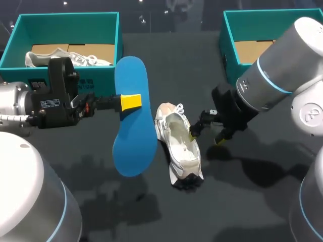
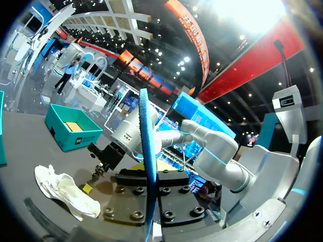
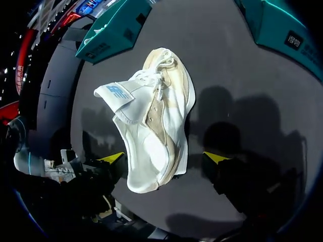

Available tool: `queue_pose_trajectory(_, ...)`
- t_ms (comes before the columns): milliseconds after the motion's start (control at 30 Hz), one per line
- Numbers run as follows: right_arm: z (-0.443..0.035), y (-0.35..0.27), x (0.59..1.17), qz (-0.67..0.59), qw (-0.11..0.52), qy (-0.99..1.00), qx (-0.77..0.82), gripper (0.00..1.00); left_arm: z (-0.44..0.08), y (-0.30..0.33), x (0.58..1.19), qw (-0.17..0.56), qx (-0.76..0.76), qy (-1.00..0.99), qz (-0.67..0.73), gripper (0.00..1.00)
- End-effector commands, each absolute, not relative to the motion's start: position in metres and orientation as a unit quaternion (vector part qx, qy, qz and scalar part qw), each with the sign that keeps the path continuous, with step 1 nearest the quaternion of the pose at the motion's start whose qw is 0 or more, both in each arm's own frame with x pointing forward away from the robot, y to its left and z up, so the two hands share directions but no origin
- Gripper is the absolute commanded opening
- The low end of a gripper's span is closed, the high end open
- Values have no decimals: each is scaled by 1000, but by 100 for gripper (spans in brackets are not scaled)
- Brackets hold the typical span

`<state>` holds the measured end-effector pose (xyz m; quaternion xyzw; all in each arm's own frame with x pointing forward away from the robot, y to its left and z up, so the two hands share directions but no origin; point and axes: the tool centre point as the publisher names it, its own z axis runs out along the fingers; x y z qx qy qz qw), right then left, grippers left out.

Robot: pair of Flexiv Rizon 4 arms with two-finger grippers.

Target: Take the shoe out of the shoebox, open the shoe tongue, remove and reinsert the insole, then place the shoe into the shoebox

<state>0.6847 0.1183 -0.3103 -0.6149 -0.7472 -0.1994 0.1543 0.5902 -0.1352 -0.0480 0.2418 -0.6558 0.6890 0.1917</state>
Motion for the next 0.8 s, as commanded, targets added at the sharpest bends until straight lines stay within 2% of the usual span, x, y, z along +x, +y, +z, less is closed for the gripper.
queue_pose_trajectory(33,-292,108,687,-232,195,-736,-605,100,-49,-137,590,191,242,-655,689,0)
queue_pose_trajectory(333,-246,106,692,-277,242,-711,-599,100,-49,-137,590,191,242,-655,689,0)
queue_pose_trajectory(700,-246,106,692,-277,242,-711,-599,100,-49,-137,590,191,242,-655,689,0)
queue_pose_trajectory(800,-240,105,693,-287,258,-705,-595,100,-51,-140,595,150,216,-671,693,0)
